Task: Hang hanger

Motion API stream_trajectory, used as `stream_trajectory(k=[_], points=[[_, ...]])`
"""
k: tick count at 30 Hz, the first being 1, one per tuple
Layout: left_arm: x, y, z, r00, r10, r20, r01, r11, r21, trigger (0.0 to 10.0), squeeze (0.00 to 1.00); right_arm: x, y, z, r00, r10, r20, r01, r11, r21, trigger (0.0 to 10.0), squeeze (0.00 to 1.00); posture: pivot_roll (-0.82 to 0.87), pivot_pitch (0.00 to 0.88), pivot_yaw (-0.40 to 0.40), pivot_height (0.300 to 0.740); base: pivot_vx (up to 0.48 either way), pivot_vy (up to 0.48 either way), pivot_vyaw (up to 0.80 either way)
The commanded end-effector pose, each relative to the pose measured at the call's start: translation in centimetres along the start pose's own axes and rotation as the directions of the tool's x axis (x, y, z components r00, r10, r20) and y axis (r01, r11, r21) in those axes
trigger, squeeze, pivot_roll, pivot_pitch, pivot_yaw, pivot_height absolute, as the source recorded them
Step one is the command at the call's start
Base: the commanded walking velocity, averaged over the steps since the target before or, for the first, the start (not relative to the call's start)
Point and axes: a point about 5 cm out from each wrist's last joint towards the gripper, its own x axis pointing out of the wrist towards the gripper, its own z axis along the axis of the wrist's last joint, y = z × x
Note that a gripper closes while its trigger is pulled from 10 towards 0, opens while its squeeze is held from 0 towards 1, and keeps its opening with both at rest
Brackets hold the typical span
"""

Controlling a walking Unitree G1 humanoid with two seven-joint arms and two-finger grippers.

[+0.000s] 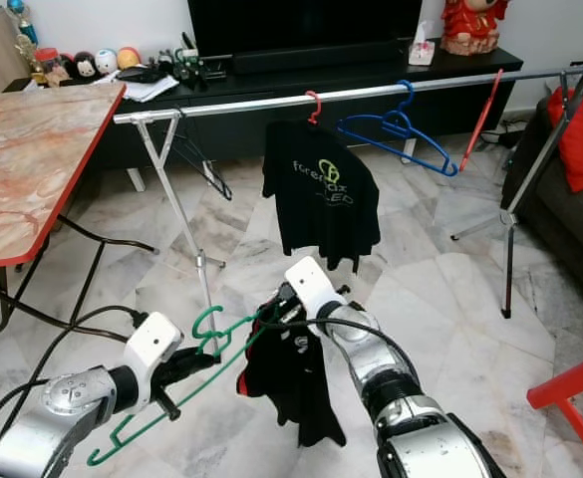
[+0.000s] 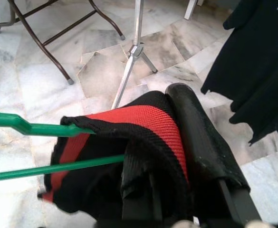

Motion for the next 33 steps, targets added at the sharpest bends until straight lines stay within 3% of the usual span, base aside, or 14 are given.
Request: stream_trajectory(k=[1, 7, 15, 23, 26, 29, 33], points=[[-0.2, 0.0, 0.3, 1.0, -0.016, 0.002, 0.016, 1.0, 0.0, 10.0, 0.0, 0.1, -0.1, 1.1, 0.999, 0.001, 0.04, -0.001, 1.0, -0.012, 10.0, 0.0, -0.04, 0.0, 0.062, 0.74, 0.0, 0.0, 0.0], [-0.6, -0.1, 0.2, 0.999, -0.053, -0.011, 0.053, 0.999, 0.0, 10.0, 0.0, 0.1, -0.3, 1.3, 0.999, 0.004, 0.041, -0.004, 1.0, -0.019, 10.0, 0.0, -0.03, 0.0, 0.062, 0.74, 0.0, 0.0, 0.0], [-0.1, 0.3, 0.2, 1.0, -0.021, -0.014, 0.022, 1.0, 0.009, 10.0, 0.0, 0.0, -0.5, 2.9, 0.995, 0.046, 0.092, -0.041, 0.998, -0.052, 10.0, 0.0, -0.05, 0.0, 0.068, 0.74, 0.0, 0.0, 0.0], [1.0, 1.9, 0.6, 0.99, 0.141, -0.006, -0.141, 0.987, 0.071, 10.0, 0.0, -0.2, -0.4, 3.7, 0.99, 0.101, 0.094, -0.091, 0.991, -0.101, 10.0, 0.0, -0.05, 0.0, 0.068, 0.74, 0.0, 0.0, 0.0], [1.5, 3.0, 0.8, 0.966, 0.257, -0.026, -0.252, 0.96, 0.118, 10.0, 0.0, -0.2, -0.3, 3.9, 0.989, 0.114, 0.099, -0.104, 0.99, -0.1, 10.0, 0.0, -0.05, 0.0, 0.066, 0.74, 0.0, 0.0, 0.0], [2.0, 2.7, 1.5, 0.966, 0.257, 0.01, -0.257, 0.963, 0.082, 10.0, 0.0, -0.2, -0.1, 3.9, 0.988, 0.122, 0.096, -0.112, 0.988, -0.105, 10.0, 0.0, -0.04, 0.0, 0.065, 0.74, 0.0, 0.0, 0.0], [2.4, 1.8, 1.8, 0.981, 0.191, 0.039, -0.192, 0.98, 0.044, 10.0, 0.0, -0.3, 0.0, 4.0, 0.986, 0.134, 0.1, -0.124, 0.987, -0.106, 10.0, 0.0, -0.05, 0.0, 0.065, 0.74, 0.0, 0.0, 0.0]])
